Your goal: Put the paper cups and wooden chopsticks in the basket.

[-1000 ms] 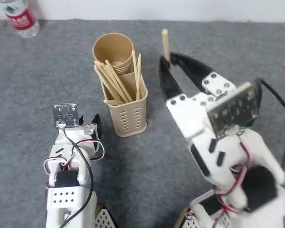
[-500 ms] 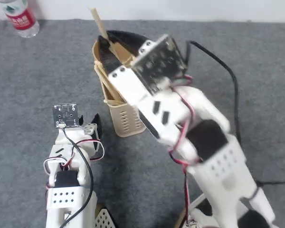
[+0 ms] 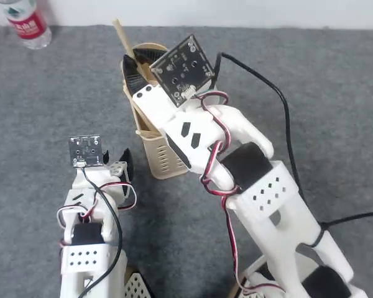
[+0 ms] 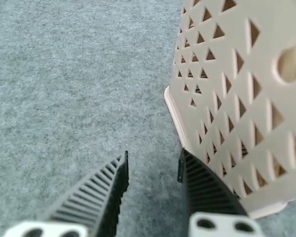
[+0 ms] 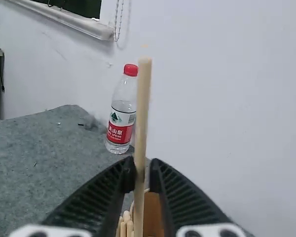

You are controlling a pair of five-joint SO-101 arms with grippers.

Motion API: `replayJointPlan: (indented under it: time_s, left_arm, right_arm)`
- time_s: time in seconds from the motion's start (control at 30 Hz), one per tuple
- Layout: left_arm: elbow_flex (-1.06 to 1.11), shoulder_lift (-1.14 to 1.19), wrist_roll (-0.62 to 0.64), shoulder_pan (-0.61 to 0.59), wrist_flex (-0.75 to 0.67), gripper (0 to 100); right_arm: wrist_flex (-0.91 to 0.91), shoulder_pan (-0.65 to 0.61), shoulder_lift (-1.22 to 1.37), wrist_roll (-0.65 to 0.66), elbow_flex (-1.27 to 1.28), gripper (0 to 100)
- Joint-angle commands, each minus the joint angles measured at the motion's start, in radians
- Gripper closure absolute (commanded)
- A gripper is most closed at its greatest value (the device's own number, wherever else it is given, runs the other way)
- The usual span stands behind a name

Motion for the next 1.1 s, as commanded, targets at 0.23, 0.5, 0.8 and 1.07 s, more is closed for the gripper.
replayJointPlan:
  time_s: [0.23, 0.5, 0.8, 1.07]
  left_arm:
    - [-0.012, -0.011, -0.009, 0.005, -0.021, 83]
    - [-0.012, -0.011, -0.009, 0.003, -0.021, 83]
    - [-0.012, -0.011, -0.009, 0.008, -0.023, 83]
    - [-0.01, -0.011, -0.009, 0.003, -0.021, 83]
  right_arm:
    - [0.016, -0.005, -0.074, -0.04, -0.012, 76.7]
    - [0.124, 0.079, -0.067, -0.048, -0.012, 76.8]
    - [0.634, 0.252, 0.073, -0.072, -0.281, 76.8]
    - [1.213, 0.01, 0.363, 0.629, -0.637, 76.8]
